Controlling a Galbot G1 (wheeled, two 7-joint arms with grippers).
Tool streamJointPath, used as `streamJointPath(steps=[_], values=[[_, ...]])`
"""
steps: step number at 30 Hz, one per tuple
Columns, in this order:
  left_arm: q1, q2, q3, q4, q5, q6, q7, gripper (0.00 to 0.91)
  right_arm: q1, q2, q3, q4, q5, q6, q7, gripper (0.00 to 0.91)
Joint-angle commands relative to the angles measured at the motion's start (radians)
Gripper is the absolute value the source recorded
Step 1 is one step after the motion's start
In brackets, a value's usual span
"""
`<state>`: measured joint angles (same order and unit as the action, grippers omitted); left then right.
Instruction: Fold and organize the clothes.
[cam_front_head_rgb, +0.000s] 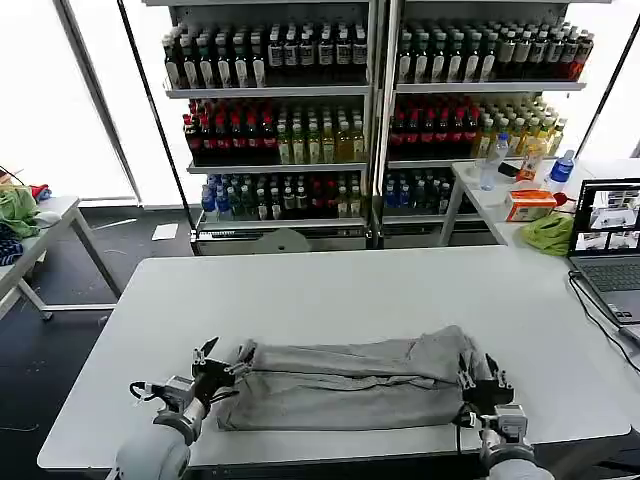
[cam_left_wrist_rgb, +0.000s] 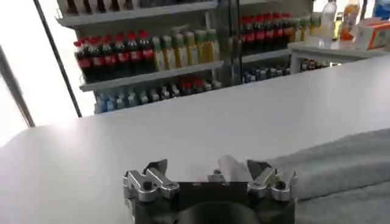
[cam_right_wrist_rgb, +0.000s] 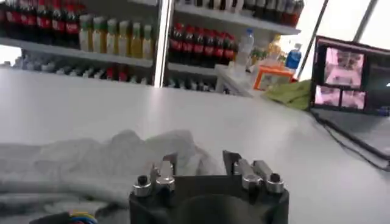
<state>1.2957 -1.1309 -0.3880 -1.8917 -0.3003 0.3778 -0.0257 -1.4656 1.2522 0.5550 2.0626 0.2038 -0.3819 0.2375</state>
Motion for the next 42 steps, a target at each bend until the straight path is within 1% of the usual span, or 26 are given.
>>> streamJointPath(steps=[1,6,10,16,21,30,31,33,35,36,37,38,39,40,42], values=[[0.043,-0.027,-0.068,-0.101,-0.095,0.044,-0.052,0.907,0.043,-0.054,0.029,0.087,0.075,-0.026,0.011,0.907],[0.075,-0.082,-0.097,-0.111,-0.151,0.062,-0.078,0.907,0.088,-0.080,0.051,0.056,0.130,-0.040,0.025,0.907],[0.105,-0.129,-0.087,-0.104,-0.150,0.061,-0.077,0.907,0.098,-0.080,0.047,0.039,0.138,-0.038,0.030,0.907],[0.103,-0.170,-0.057,-0.063,-0.141,0.061,-0.079,0.907,0.102,-0.078,0.044,0.051,0.149,-0.048,0.032,0.907],[0.098,-0.179,-0.054,-0.053,-0.141,0.061,-0.078,0.907,0.102,-0.101,0.049,0.047,0.152,-0.051,0.031,0.907],[0.105,-0.194,-0.059,-0.042,-0.132,0.054,-0.068,0.907,0.100,-0.088,0.041,0.045,0.149,-0.050,0.030,0.907],[0.105,-0.193,-0.059,-0.040,-0.131,0.053,-0.065,0.887,0.101,-0.087,0.040,0.044,0.148,-0.050,0.030,0.907],[0.106,-0.192,-0.059,-0.036,-0.126,0.051,-0.062,0.796,0.102,-0.083,0.039,0.040,0.147,-0.048,0.031,0.907],[0.107,-0.194,-0.059,-0.029,-0.118,0.045,-0.057,0.645,0.102,-0.080,0.040,0.038,0.147,-0.044,0.034,0.907],[0.108,-0.195,-0.058,-0.025,-0.115,0.042,-0.054,0.484,0.102,-0.080,0.041,0.038,0.148,-0.044,0.034,0.907],[0.111,-0.196,-0.057,-0.023,-0.112,0.037,-0.051,0.191,0.101,-0.081,0.043,0.038,0.148,-0.043,0.034,0.907],[0.112,-0.196,-0.057,-0.021,-0.109,0.036,-0.049,0.071,0.102,-0.081,0.045,0.038,0.149,-0.043,0.034,0.907],[0.116,-0.195,-0.055,-0.021,-0.103,0.031,-0.041,0.030,0.103,-0.082,0.048,0.037,0.150,-0.043,0.034,0.907],[0.118,-0.195,-0.054,-0.021,-0.100,0.030,-0.036,0.010,0.103,-0.084,0.050,0.037,0.151,-0.043,0.034,0.907],[0.119,-0.197,-0.053,-0.018,-0.091,0.028,-0.026,0.010,0.104,-0.084,0.053,0.037,0.154,-0.043,0.034,0.907]])
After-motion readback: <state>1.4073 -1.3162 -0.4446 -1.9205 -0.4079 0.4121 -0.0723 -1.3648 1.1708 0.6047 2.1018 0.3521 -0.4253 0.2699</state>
